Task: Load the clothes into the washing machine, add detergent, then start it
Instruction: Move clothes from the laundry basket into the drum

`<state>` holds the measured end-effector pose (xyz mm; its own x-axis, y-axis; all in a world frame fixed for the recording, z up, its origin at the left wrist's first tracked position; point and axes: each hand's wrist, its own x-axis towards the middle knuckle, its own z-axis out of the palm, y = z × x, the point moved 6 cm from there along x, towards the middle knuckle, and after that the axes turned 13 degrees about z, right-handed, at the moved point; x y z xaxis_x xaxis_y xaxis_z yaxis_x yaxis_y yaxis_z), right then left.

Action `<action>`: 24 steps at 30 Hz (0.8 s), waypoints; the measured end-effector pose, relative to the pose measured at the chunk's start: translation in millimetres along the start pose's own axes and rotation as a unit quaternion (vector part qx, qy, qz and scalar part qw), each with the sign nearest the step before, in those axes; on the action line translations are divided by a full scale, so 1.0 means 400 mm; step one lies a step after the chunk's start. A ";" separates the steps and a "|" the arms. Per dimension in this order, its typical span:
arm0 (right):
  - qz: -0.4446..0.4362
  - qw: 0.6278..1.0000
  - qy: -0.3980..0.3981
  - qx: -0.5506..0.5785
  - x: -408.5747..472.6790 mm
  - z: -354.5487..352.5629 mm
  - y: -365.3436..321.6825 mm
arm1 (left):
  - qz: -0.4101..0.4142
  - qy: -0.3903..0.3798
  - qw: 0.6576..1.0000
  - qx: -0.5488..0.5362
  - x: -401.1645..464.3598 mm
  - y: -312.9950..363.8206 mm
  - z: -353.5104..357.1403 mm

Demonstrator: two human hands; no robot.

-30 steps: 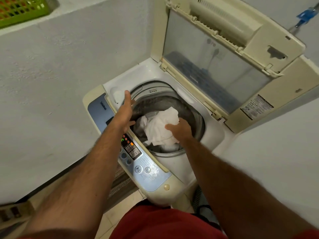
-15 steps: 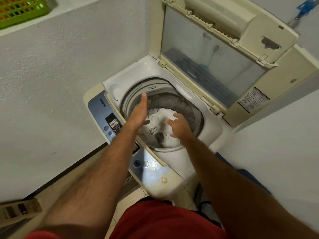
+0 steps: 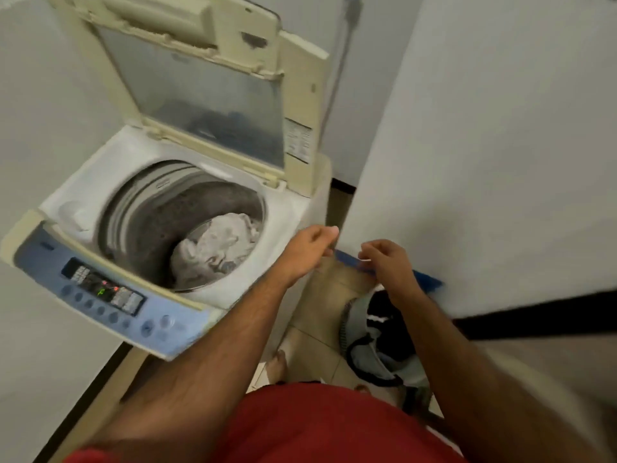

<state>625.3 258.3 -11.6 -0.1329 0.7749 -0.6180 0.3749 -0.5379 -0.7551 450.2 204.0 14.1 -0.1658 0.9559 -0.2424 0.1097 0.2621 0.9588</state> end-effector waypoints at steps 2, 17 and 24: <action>0.026 0.999 0.038 0.022 -0.009 -0.124 0.076 | -0.004 -0.048 0.998 0.026 0.006 0.003 0.124; 0.223 0.958 0.152 0.093 -0.010 -0.511 0.642 | -0.034 -0.264 0.945 0.188 0.012 -0.212 0.650; 0.303 0.942 0.118 0.079 0.116 -0.451 0.902 | -0.113 -0.290 0.925 0.217 0.103 -0.506 0.721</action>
<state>920.0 159.8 -273.2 0.2766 0.3521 -0.8941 0.1719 -0.9336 -0.3145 703.6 228.5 -232.9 0.3082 0.7474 -0.5885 0.5398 0.3720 0.7551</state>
